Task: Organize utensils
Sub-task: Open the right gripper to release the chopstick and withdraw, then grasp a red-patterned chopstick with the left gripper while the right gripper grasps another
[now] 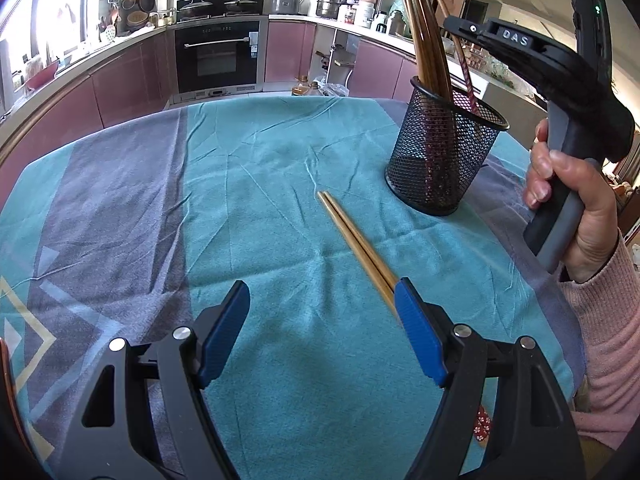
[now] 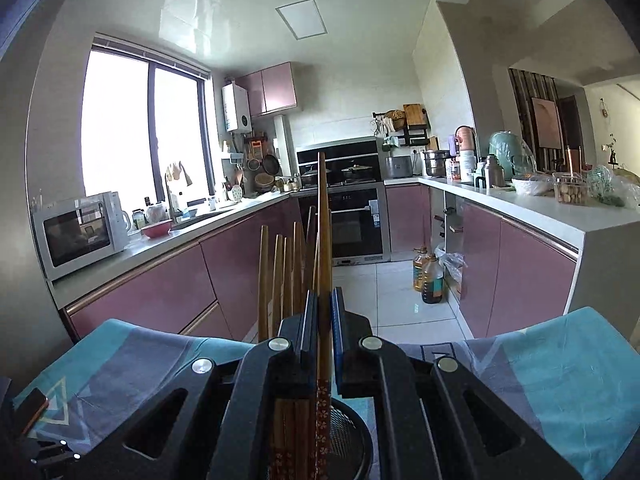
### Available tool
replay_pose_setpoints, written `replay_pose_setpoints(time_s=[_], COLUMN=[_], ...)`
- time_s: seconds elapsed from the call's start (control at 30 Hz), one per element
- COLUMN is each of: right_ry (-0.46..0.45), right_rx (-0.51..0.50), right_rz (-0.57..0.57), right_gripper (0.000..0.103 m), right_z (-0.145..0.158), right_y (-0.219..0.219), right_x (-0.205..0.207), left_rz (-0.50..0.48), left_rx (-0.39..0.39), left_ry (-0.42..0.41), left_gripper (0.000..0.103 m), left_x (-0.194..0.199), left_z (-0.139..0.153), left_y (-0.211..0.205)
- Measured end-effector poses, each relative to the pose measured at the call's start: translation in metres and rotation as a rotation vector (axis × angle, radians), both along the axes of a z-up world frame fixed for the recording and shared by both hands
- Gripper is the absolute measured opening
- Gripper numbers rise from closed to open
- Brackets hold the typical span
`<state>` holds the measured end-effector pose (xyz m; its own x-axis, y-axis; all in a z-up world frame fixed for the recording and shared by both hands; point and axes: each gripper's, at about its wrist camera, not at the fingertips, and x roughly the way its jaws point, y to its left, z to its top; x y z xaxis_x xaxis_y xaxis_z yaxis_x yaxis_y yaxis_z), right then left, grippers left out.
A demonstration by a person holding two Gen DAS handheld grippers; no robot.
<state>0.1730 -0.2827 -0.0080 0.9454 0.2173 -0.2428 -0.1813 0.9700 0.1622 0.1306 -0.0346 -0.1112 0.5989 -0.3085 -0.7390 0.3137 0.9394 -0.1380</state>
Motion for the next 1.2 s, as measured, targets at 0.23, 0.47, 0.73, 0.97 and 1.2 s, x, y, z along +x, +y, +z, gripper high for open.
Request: replay_pose_setpoints(time_s=[0.23, 0.47, 0.73, 0.97, 1.2], right_ry=[0.059, 0.181, 0.377, 0.491, 0.555], right_rx=[0.021, -0.047, -0.070, -0.060, -0.051], right_rz=[0.051, 0.311, 0.460, 0.475, 0.448], right_gripper=[0.012, 0.029, 0.034, 0.035, 0.035], right_z=[0.010, 0.006, -0.041, -0.065, -0.078], right_y=[-0.015, 0.013, 0.044, 0.058, 0.060], right_x=[-0.030, -0.071, -0.080, -0.072, -0.065], left_rz=[-0.030, -0.066, -0.067, -0.064, -0.085], left_rx=[-0.024, -0.022, 0.015, 0.032, 0.067], left_ry=[0.015, 0.046, 0.065, 0.067, 0.060], left_gripper=[0.069, 0.065, 0.060, 0.056, 0.048], left_x=[0.000, 0.001, 0.001, -0.002, -0.002], left_z=[0.000, -0.004, -0.009, -0.009, -0.007], left_y=[-0.003, -0.014, -0.021, -0.020, -0.031])
